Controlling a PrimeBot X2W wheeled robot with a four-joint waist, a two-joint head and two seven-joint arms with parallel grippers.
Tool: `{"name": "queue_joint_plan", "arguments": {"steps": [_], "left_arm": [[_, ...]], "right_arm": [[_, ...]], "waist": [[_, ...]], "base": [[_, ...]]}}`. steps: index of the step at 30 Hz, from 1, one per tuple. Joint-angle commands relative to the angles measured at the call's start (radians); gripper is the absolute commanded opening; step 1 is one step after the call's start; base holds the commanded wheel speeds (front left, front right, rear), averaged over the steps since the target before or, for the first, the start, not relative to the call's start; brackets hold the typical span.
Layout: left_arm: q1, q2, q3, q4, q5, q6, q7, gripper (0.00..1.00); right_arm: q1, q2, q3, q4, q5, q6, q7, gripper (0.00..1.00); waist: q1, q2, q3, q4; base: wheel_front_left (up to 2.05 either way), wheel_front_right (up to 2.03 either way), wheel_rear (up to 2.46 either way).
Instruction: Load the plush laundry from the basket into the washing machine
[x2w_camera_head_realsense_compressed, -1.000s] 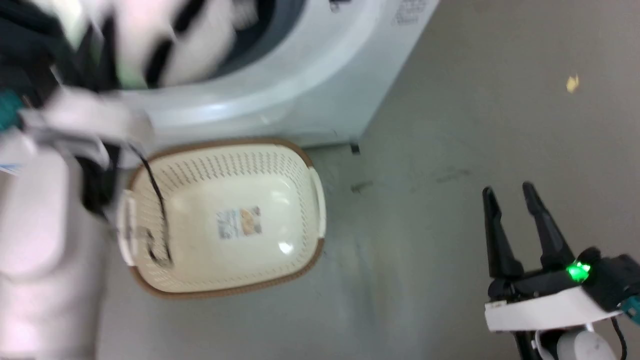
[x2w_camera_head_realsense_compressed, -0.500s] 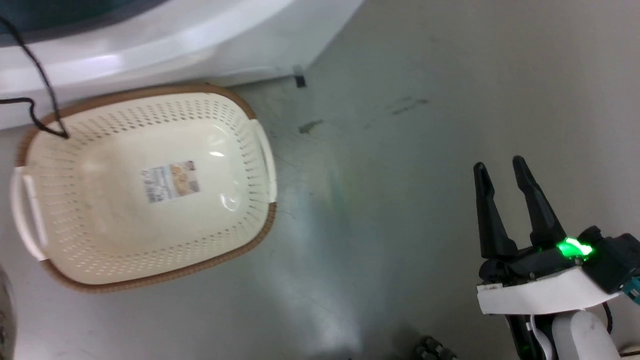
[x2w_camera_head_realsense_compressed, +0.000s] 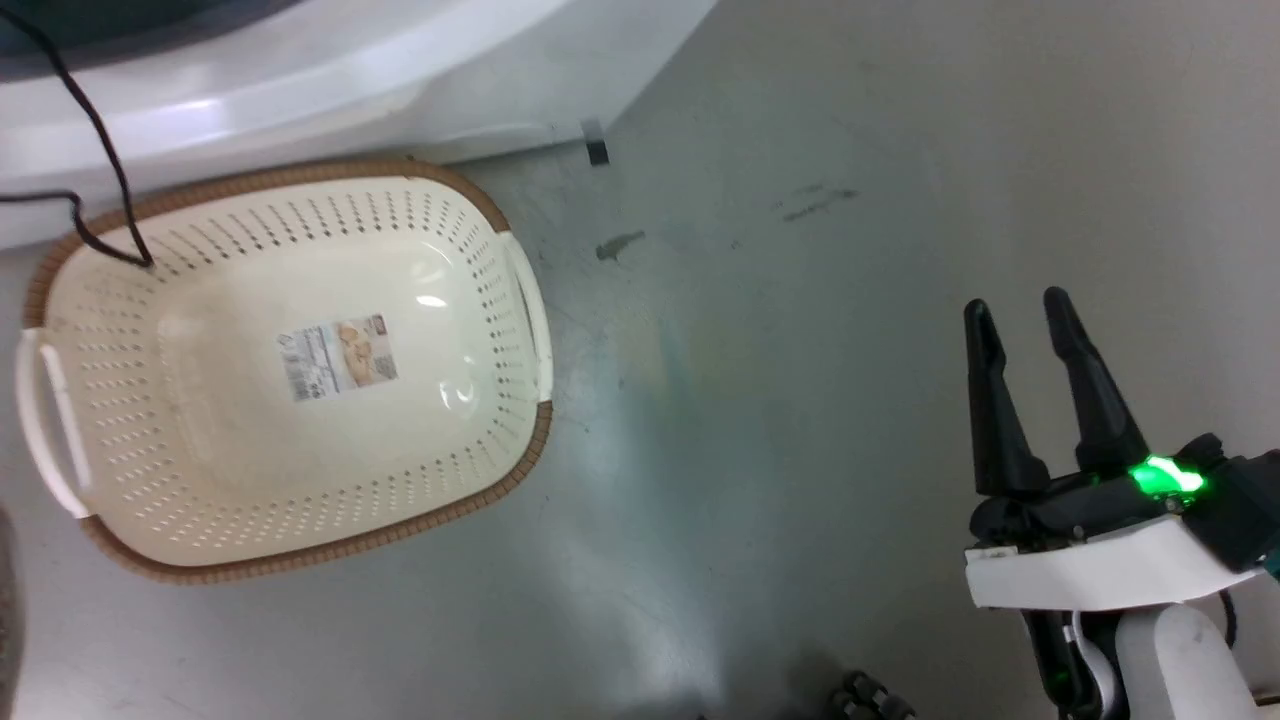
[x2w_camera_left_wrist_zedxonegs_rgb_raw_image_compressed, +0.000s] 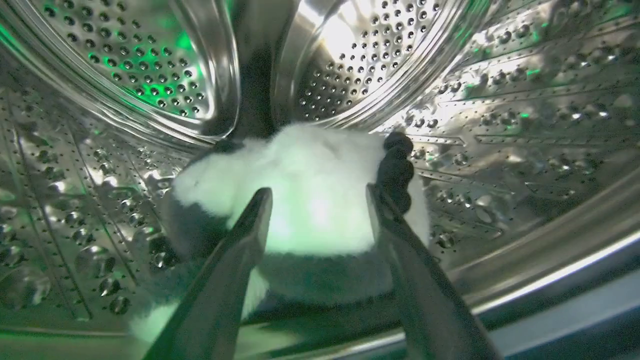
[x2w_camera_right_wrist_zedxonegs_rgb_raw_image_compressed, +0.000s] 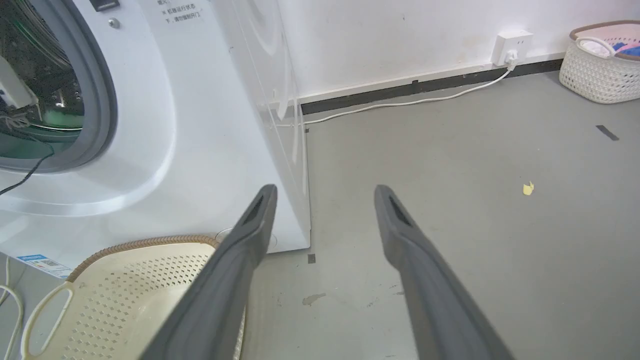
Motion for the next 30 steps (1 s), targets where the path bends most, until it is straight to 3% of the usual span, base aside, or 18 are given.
{"name": "queue_joint_plan", "arguments": {"steps": [1, 9, 16, 19, 24, 30], "left_arm": [[0.011, -0.009, -0.006, 0.011, -0.005, -0.006, -0.019, 1.00], [0.195, -0.090, -0.008, 0.007, -0.055, -0.009, -0.133, 1.00], [0.547, -0.173, 0.040, -0.280, -0.072, -0.006, -0.135, 1.00], [0.706, -0.237, 0.096, -0.379, -0.119, 0.001, -0.135, 1.00], [0.920, -0.291, 0.068, -0.536, -0.052, 0.021, -0.135, 1.00], [1.152, -0.335, 0.086, -0.682, -0.041, 0.052, -0.135, 1.00]], "right_arm": [[-0.013, -0.001, -0.006, -0.002, -0.009, -0.001, -0.004, 1.00], [0.007, -0.001, -0.046, 0.011, -0.088, -0.001, -0.004, 1.00], [0.049, -0.001, -0.053, 0.027, -0.153, -0.001, -0.004, 1.00], [0.089, -0.001, -0.049, 0.035, -0.177, -0.001, -0.004, 1.00], [0.167, -0.001, -0.056, 0.056, -0.211, -0.001, -0.004, 1.00], [0.216, -0.001, -0.055, 0.070, -0.221, -0.001, -0.004, 1.00]], "waist": [[-0.0001, -0.0001, -0.024, 0.015], [-0.0001, -0.0001, -0.194, 0.102], [-0.0001, -0.0001, -0.381, 0.192], [-0.0001, -0.0001, -0.452, 0.233], [-0.0001, -0.0001, -0.544, 0.302], [-0.0001, -0.0001, -0.616, 0.339]], "base": [[0.00, 0.00, 0.00], [0.00, 0.00, 0.00], [0.00, 0.00, 0.00], [0.00, 0.00, 0.00], [0.00, 0.00, 0.00], [0.00, 0.00, 0.00]]}}
